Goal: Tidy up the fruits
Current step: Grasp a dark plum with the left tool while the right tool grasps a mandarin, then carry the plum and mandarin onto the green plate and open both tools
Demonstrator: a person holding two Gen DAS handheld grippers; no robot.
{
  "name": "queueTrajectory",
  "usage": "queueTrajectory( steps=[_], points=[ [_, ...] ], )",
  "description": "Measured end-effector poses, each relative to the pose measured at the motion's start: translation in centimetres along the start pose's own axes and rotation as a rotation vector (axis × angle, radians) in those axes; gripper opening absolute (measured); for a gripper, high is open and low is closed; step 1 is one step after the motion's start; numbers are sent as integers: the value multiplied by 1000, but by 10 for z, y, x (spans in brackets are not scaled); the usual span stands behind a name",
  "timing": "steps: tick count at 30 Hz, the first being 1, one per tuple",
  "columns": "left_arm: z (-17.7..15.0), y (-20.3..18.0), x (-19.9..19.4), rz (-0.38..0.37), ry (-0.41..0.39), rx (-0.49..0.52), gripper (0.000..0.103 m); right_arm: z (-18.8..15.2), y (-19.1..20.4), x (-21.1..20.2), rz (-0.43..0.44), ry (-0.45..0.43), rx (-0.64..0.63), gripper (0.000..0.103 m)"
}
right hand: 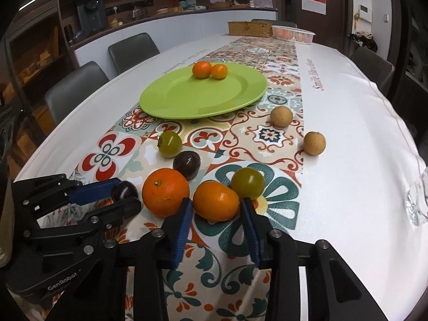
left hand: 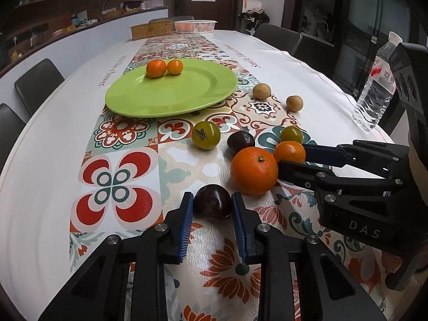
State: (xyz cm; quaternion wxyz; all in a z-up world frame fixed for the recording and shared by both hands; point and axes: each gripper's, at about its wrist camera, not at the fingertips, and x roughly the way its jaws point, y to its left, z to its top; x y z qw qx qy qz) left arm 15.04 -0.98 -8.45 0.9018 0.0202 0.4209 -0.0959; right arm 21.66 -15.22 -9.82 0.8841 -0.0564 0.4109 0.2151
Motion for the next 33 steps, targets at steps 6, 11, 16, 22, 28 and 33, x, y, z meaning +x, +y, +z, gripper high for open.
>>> queueTrajectory(
  steps=[6, 11, 16, 22, 28, 33],
  points=[
    [2, 2, -8, -4, -19, -24, 28, -1, 1, -5, -2, -12, 1, 37],
    [6, 0, -19, -1, -49, -25, 28, -1, 0, -17, -3, -34, 10, 37],
    [9, -2, -34, 5, -80, -25, 28, 1, 2, -31, -4, -63, 1, 37],
    [12, -4, -53, 19, -124, -21, 28, 3, 7, -50, 3, -108, -9, 37],
    [18, -6, -71, 32, -175, -11, 28, 7, 13, -68, 10, -151, -24, 37],
    [26, -5, -82, 47, -210, -4, 28, 16, 16, -78, 16, -188, -36, 37]
  ],
)
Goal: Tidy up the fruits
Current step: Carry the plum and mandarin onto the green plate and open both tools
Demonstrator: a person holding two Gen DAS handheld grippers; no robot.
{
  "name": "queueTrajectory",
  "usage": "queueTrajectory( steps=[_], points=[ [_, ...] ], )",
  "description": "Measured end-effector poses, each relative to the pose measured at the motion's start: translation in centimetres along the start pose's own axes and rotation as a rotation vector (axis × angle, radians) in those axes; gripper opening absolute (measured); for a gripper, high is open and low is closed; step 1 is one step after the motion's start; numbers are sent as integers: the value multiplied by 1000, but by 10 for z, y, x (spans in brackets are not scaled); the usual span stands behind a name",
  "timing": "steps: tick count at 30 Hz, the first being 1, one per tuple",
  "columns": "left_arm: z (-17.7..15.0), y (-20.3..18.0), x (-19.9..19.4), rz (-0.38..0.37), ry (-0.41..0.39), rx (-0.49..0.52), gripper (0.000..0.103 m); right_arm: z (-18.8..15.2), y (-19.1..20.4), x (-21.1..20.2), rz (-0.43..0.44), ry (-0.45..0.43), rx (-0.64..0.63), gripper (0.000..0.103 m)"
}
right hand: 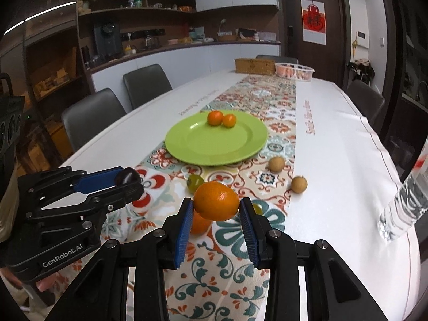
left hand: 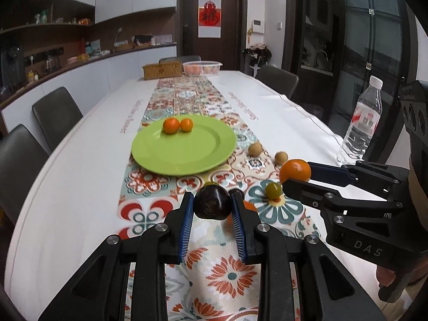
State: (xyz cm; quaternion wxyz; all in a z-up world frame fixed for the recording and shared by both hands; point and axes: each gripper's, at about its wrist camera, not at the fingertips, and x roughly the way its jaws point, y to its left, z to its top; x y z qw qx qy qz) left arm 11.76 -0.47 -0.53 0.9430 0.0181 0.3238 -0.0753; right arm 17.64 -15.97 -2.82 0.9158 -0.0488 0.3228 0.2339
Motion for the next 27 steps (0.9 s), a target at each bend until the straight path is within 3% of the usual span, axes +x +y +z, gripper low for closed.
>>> queueTrajectory(
  steps=[13, 27],
  points=[
    [36, 14, -7, 45, -90, 3, 28, 40, 0, -1, 14, -90, -19, 37],
    [81, 43, 43, 34, -49, -17, 28, 91, -10, 49, 35, -58, -28, 37]
  ],
)
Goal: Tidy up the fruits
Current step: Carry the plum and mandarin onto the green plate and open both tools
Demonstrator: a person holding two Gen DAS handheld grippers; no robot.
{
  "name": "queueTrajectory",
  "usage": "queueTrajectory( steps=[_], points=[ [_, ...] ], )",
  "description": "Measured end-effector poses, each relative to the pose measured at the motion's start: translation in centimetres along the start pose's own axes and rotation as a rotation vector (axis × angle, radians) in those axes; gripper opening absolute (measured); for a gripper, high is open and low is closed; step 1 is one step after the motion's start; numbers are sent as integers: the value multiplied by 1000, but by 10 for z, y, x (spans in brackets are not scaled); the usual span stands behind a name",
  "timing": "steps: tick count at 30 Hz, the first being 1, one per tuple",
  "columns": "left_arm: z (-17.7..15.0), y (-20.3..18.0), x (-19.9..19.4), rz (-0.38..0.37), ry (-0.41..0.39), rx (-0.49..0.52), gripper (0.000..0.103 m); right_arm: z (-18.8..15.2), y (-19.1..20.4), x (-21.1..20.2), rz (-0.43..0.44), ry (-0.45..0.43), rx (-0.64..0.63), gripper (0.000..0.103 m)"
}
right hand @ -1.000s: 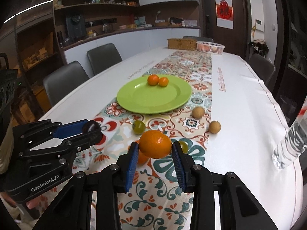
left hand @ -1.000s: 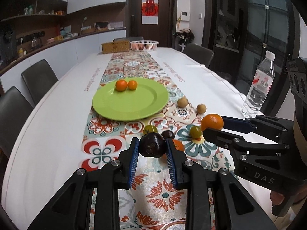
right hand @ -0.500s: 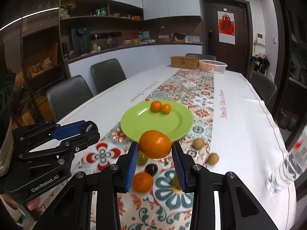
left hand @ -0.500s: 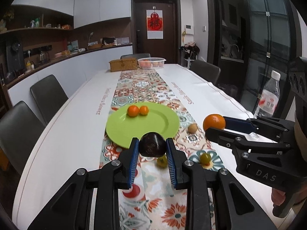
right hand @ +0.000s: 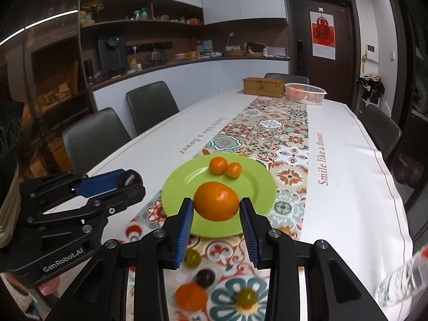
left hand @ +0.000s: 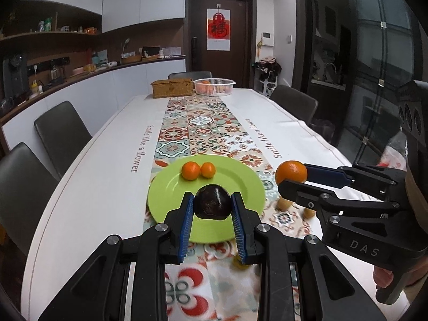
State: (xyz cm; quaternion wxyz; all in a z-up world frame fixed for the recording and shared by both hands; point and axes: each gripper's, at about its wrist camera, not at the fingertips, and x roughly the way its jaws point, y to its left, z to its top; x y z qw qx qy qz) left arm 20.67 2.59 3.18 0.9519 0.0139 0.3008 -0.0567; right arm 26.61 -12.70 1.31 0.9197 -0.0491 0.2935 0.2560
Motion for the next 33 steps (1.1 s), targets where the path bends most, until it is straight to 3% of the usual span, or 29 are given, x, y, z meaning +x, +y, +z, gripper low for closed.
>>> queueTrajectory(
  steps=[21, 33],
  points=[
    [28, 52, 125, -64, 226, -99, 28, 41, -24, 118, 4, 207, 7, 37],
    [26, 57, 159, -53, 304, -91, 29, 36, -38, 165, -2, 327, 50, 37]
  ],
)
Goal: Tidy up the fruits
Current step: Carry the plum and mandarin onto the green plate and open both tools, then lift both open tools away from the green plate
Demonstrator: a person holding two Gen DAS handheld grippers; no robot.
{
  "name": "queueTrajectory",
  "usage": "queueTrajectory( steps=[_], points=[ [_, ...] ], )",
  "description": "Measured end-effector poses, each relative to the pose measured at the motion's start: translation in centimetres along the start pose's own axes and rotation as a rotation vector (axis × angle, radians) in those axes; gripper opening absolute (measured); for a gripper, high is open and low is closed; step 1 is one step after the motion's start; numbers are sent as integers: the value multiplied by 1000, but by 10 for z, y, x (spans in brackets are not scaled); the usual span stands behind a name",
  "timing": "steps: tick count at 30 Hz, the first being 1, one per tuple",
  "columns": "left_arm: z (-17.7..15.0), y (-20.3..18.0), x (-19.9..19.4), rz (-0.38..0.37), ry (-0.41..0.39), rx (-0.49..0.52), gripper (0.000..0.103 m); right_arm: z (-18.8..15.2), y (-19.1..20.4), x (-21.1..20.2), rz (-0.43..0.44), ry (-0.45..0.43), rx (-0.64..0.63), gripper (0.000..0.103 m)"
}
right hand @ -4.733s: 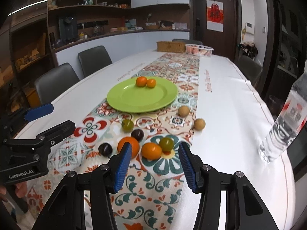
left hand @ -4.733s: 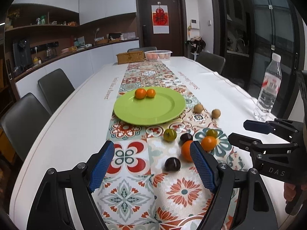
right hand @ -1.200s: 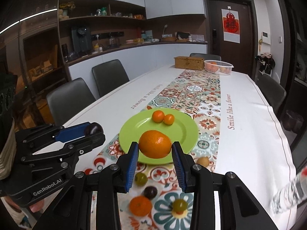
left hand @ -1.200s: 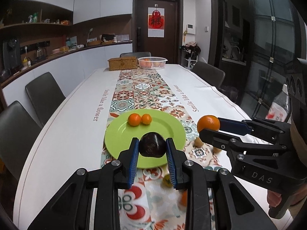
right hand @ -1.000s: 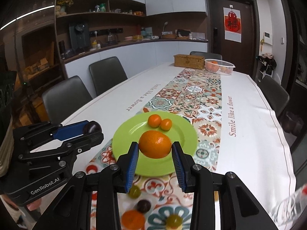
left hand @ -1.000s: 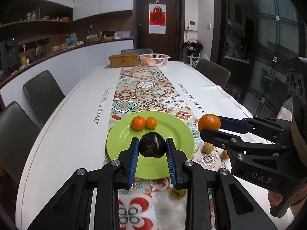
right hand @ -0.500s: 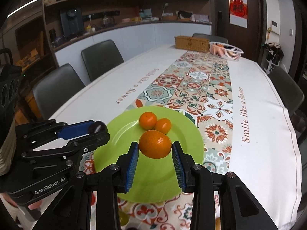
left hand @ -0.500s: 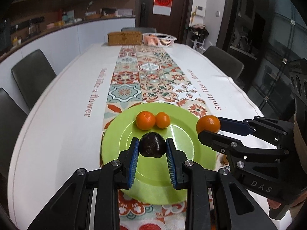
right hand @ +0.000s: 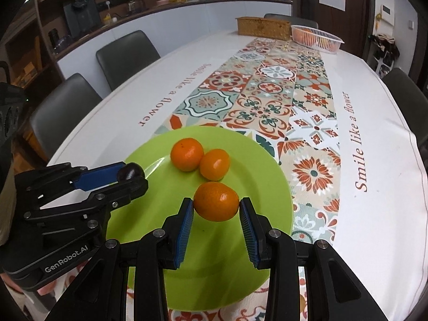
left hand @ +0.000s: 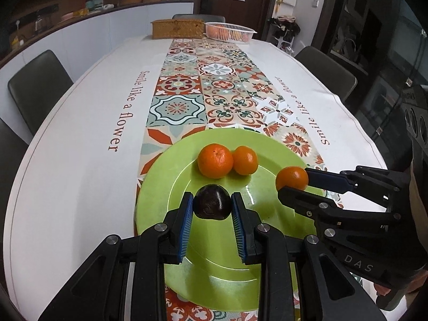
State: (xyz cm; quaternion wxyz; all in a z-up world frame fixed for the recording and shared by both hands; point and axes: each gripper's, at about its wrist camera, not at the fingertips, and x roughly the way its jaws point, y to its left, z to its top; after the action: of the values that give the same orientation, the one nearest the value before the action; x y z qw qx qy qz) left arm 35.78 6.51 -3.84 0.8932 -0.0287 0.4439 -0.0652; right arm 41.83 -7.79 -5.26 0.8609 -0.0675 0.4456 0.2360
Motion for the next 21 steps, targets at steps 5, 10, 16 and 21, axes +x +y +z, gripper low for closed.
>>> queueTrajectory(
  steps=[5, 10, 16, 21],
  points=[
    [-1, -2, -6, 19, -8, 20, 38, -2, -1, -1, -14, -5, -2, 38],
    [-4, -3, -24, 50, -32, 30, 40, -7, -3, -18, -21, -36, -2, 39],
    [-11, -15, -58, 83, -84, 42, 45, -16, -1, -52, -13, -91, -7, 39],
    [-20, -29, -87, 69, -124, 40, 48, -24, 7, -85, 3, -145, -27, 39]
  ],
)
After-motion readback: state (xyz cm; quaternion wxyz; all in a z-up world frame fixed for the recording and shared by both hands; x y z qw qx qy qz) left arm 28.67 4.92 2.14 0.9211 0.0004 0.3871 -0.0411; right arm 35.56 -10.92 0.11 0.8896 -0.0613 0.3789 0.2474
